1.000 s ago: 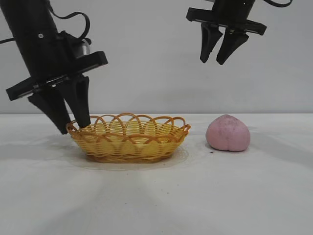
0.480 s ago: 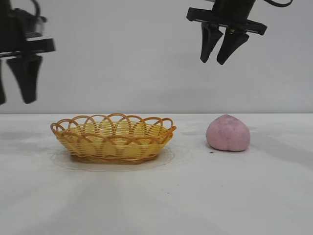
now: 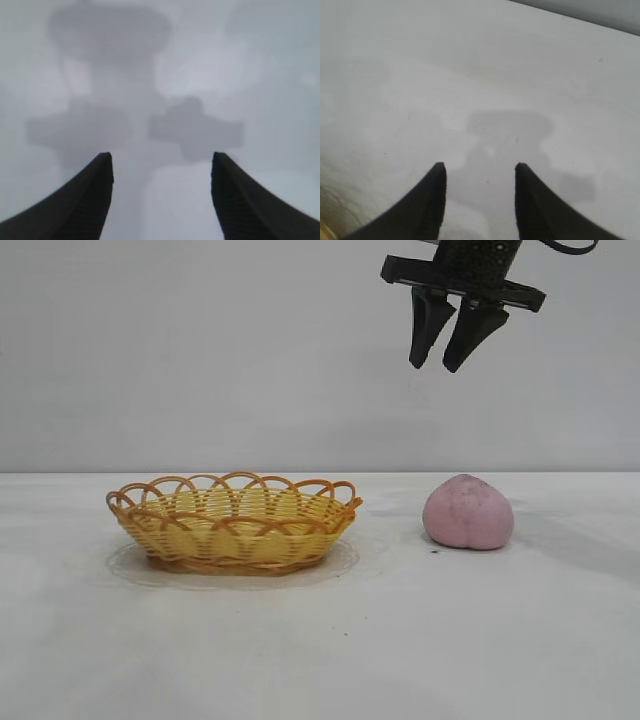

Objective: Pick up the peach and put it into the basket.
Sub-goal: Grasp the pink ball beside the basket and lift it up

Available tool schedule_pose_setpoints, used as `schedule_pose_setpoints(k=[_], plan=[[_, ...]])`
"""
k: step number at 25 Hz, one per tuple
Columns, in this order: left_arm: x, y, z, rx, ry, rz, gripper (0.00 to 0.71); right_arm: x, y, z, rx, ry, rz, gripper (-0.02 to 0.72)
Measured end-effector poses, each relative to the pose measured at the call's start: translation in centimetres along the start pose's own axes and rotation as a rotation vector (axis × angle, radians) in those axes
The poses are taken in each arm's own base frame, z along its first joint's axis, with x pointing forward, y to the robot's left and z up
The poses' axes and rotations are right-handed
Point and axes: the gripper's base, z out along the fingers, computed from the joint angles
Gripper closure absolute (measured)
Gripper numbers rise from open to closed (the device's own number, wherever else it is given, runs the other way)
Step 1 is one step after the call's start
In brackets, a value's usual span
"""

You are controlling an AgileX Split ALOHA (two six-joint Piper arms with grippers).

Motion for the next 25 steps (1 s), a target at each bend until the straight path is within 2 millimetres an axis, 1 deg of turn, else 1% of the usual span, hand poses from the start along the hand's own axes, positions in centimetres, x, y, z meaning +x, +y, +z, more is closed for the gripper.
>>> schedule_pose_setpoints(k=[2,3,4,6,7,9,12,16,17,20,22,25], plan=[[0.2,0.0,-3.5,0.0,-0.108,-0.009,0.327,0.0,0.0,0.0,-0.002,0.002,0.001,0.405],[0.6,0.0,-5.1,-0.002,-0.151,-0.009,0.327,0.0,0.0,0.0,-0.002,0.004,0.001,0.405],[1.2,0.0,-7.2,-0.004,-0.204,-0.011,0.327,0.1,0.0,0.0,-0.003,0.006,0.001,0.405],[3.4,0.0,-10.8,-0.01,-0.285,-0.01,0.327,0.1,0.0,0.0,-0.005,0.007,0.003,0.405],[4.6,0.0,-12.0,-0.014,-0.31,-0.008,0.327,0.1,0.1,0.0,-0.006,0.007,0.004,0.405],[7.8,-0.1,-14.0,-0.019,-0.35,-0.008,0.327,0.1,0.1,0.0,-0.012,0.01,0.008,0.405],[12.8,-0.1,-15.2,-0.03,-0.368,-0.002,0.327,0.1,0.2,0.0,-0.018,0.011,0.01,0.405],[19.6,-0.3,-15.6,-0.035,-0.35,-0.002,0.327,0.2,0.2,0.0,-0.023,0.021,0.004,0.405],[21.0,-0.4,-15.5,-0.035,-0.348,-0.009,0.327,0.2,0.2,0.0,-0.023,0.022,0.002,0.405],[24.8,-0.5,-15.6,-0.033,-0.382,-0.018,0.327,0.3,0.3,0.0,-0.03,0.03,-0.001,0.405],[26.9,-0.6,-15.4,-0.033,-0.377,-0.022,0.327,0.3,0.3,0.0,-0.032,0.036,-0.005,0.405],[29.2,-0.6,-15.3,-0.031,-0.389,-0.04,0.327,0.4,0.3,0.0,-0.033,0.041,-0.007,0.405]])
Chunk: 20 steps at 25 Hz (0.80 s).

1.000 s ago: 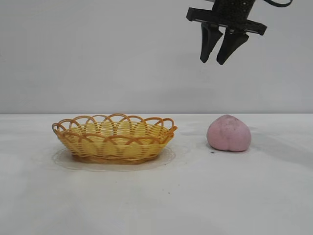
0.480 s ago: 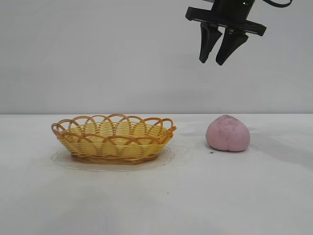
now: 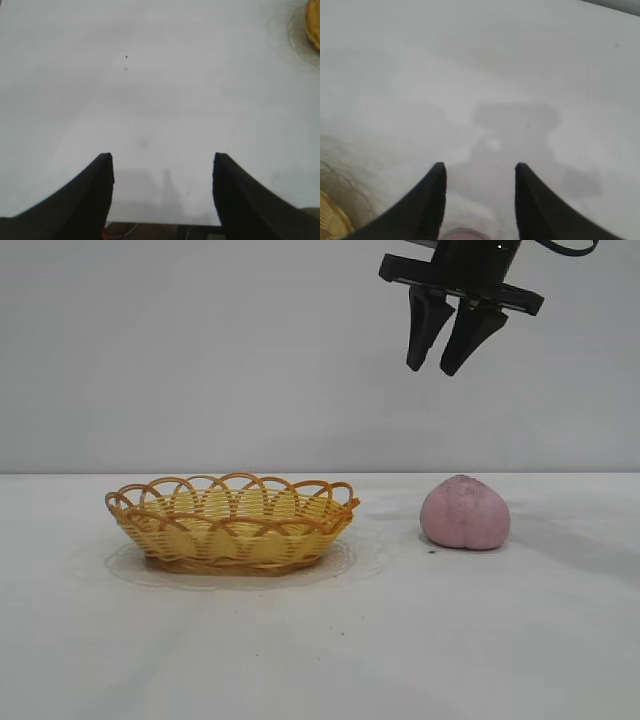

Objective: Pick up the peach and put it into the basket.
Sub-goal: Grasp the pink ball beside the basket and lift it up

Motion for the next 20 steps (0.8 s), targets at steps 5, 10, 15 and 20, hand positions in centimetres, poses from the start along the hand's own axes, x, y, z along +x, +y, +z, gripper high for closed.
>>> schedule_pose_setpoints(k=[5,10,15,20], plan=[[1.4,0.0,-1.3,0.0,-0.093,-0.011,0.327,0.2,0.0,0.0,-0.004,0.022,0.0,0.405],[2.8,0.1,-2.7,0.0,-0.212,-0.015,0.327,0.8,0.1,0.0,-0.015,0.085,-0.001,0.405],[4.2,0.1,-3.7,0.0,-0.317,-0.019,0.327,1.9,0.2,0.0,-0.029,0.211,-0.016,0.405],[4.3,0.1,-3.7,0.0,-0.32,-0.019,0.327,3.2,0.0,1.7,-0.048,0.319,-0.038,0.405]])
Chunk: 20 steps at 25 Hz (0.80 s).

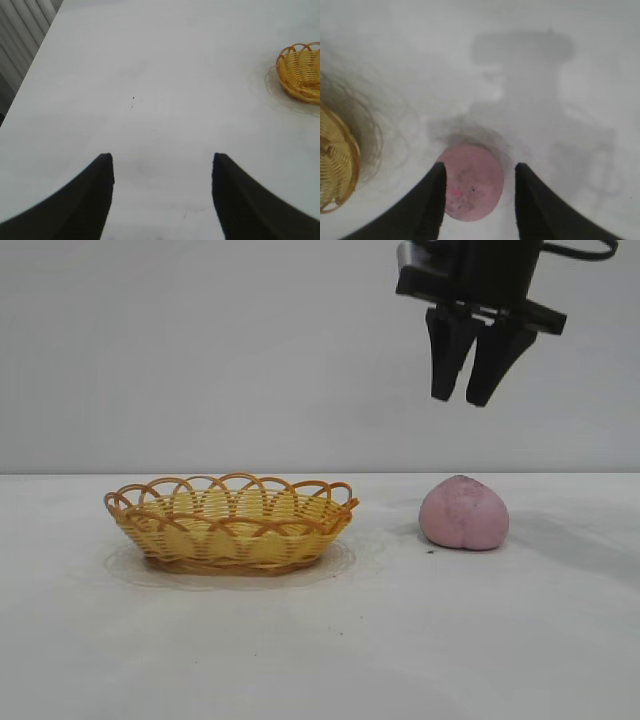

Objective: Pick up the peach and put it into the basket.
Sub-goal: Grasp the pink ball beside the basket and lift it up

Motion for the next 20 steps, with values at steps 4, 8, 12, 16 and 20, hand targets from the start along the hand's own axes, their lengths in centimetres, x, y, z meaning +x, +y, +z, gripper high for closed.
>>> schedule_pose_setpoints(k=[4,8,12,16,20], plan=[[0.0,0.0,0.0,0.0,0.0,0.0,0.327,1.2,-0.1,2.2,-0.016,0.082,-0.002,0.405],[0.0,0.0,0.0,0.0,0.0,0.0,0.327,2.9,0.5,4.4,-0.048,0.172,-0.019,0.405],[0.0,0.0,0.0,0.0,0.0,0.0,0.327,3.4,1.5,5.9,-0.066,0.188,-0.037,0.405],[0.0,0.0,0.0,0.0,0.0,0.0,0.327,3.1,2.2,7.6,-0.053,0.178,-0.071,0.567],[0.0,0.0,0.0,0.002,0.002,0.001,0.327,2.7,2.7,7.4,-0.011,0.132,-0.108,0.703]])
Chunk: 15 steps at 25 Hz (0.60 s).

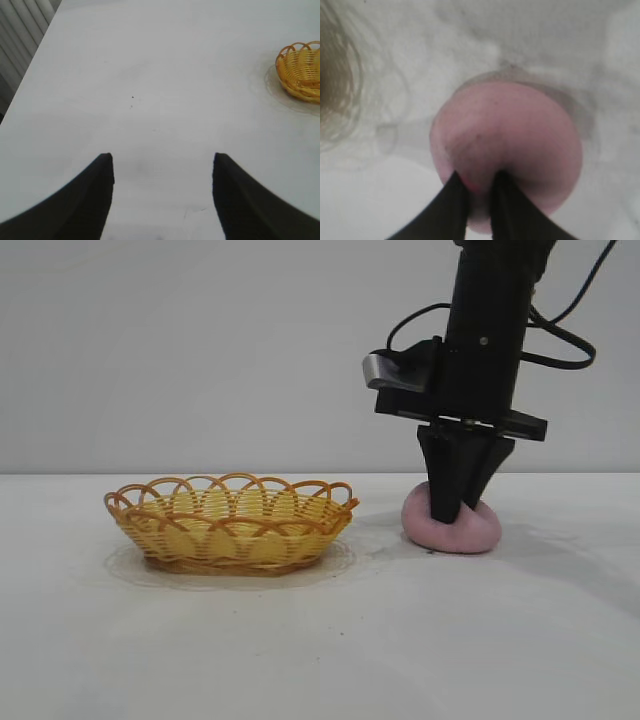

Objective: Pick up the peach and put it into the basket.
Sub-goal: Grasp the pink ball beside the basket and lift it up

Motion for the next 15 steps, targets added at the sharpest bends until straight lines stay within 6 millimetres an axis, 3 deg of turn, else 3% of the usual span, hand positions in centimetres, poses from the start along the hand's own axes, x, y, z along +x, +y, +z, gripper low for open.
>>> schedule_pose_setpoints(k=[6,10,12,15], plan=[[0.0,0.0,0.0,0.0,0.0,0.0,0.327,-0.1,0.9,-4.5,0.041,-0.134,-0.038,0.703],[0.0,0.0,0.0,0.0,0.0,0.0,0.327,0.0,3.2,-7.8,-0.007,-0.24,-0.103,0.703],[0.0,0.0,0.0,0.0,0.0,0.0,0.327,-0.1,5.0,-8.4,-0.052,-0.275,-0.145,0.703],[0.0,0.0,0.0,0.0,0.0,0.0,0.327,-0.5,8.2,-7.7,-0.108,-0.278,-0.217,0.703]])
